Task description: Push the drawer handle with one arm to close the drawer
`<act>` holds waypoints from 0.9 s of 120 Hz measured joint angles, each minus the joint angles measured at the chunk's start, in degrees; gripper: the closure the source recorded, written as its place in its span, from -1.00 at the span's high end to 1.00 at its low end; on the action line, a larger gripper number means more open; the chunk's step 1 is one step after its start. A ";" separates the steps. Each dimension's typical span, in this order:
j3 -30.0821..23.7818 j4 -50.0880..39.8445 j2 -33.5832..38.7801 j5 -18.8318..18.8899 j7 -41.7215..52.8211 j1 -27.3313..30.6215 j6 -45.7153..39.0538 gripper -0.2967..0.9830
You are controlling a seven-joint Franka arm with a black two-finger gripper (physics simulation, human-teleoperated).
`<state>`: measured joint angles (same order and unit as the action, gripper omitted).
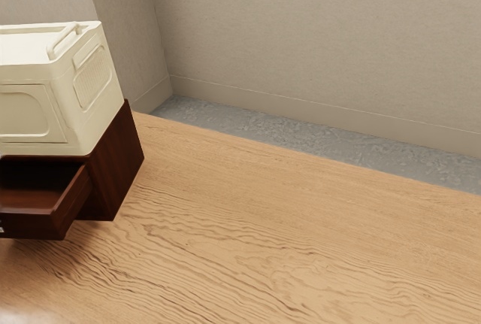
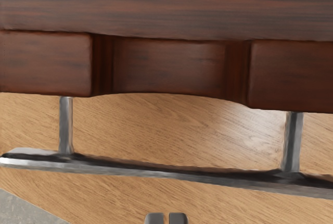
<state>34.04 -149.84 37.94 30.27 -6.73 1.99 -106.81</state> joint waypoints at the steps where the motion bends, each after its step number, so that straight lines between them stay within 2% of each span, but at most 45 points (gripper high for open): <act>1: 0.30 -0.02 -0.17 0.10 -0.10 -0.11 -0.21 -0.69; 18: 8.83 -0.15 -1.73 3.70 -2.12 -5.65 -3.75 -0.69; 27: 10.82 -0.02 -1.82 5.71 -3.20 -7.26 -5.63 -0.69; 64: 11.49 0.16 -1.99 8.09 -6.66 -9.65 -12.29 -0.69; 108: 11.52 2.28 -6.15 9.92 -10.62 -12.73 -16.99 -0.69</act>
<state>45.56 -147.56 31.79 40.19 -17.36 -10.74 -123.79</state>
